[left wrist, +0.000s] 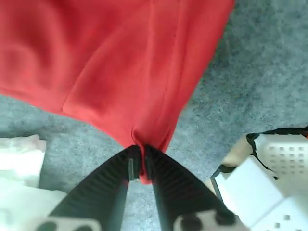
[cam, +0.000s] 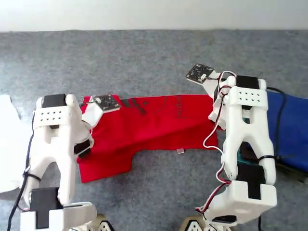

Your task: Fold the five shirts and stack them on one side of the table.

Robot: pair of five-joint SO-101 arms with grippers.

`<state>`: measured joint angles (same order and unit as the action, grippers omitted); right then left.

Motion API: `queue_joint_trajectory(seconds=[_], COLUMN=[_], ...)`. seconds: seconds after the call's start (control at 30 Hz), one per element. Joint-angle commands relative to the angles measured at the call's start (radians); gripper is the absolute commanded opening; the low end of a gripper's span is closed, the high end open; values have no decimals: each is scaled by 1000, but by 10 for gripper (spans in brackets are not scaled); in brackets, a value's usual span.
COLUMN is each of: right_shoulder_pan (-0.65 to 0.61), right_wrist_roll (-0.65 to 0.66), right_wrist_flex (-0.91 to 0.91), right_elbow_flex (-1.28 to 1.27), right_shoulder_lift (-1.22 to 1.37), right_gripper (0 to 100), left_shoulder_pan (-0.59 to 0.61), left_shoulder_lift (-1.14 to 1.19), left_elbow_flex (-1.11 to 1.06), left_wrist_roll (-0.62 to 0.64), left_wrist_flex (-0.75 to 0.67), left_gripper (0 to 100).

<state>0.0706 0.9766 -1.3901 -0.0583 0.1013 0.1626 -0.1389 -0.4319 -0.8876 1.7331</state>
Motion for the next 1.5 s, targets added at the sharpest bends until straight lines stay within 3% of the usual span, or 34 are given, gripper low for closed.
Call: queue_joint_trajectory(seconds=[0.0, 0.17, 0.3, 0.53, 0.7, 0.8, 0.93, 1.07, 1.13, 1.27, 1.47], right_shoulder_pan=[1, -1, 1, 5, -1, -4, -2, -27, -47, -87, -105], right_wrist_roll=[3, 3, 3, 3, 2, -52, -244, -425, -471, -477, -479], right_wrist_flex=[7, 7, 5, -117, -117, -56, 105, 220, 274, 344, 348], right_elbow_flex=[3, 3, 3, 28, 81, 124, 167, 222, 241, 278, 385], right_shoulder_lift=[-50, -50, -50, -67, -90, -79, -28, 64, 120, 232, 392], right_gripper=[12, 12, 14, 240, 253, 253, 250, 113, 10, 31, 9], left_shoulder_pan=[3, 2, 5, 86, 137, 135, 135, 110, 92, 60, 15], left_shoulder_lift=[-38, -34, -41, -172, -276, -282, -281, -209, -130, 52, 295], left_elbow_flex=[-4, -1, 2, 47, 156, 225, 243, 248, 248, 259, 438], left_wrist_roll=[-14, -14, -103, -83, -6, 109, 397, 560, 611, 678, 689], left_wrist_flex=[-9, -12, 23, 20, 18, -15, -201, -321, -353, -399, -397], left_gripper=[13, 15, 16, 145, 176, 174, 143, 48, 12, 15, 15])
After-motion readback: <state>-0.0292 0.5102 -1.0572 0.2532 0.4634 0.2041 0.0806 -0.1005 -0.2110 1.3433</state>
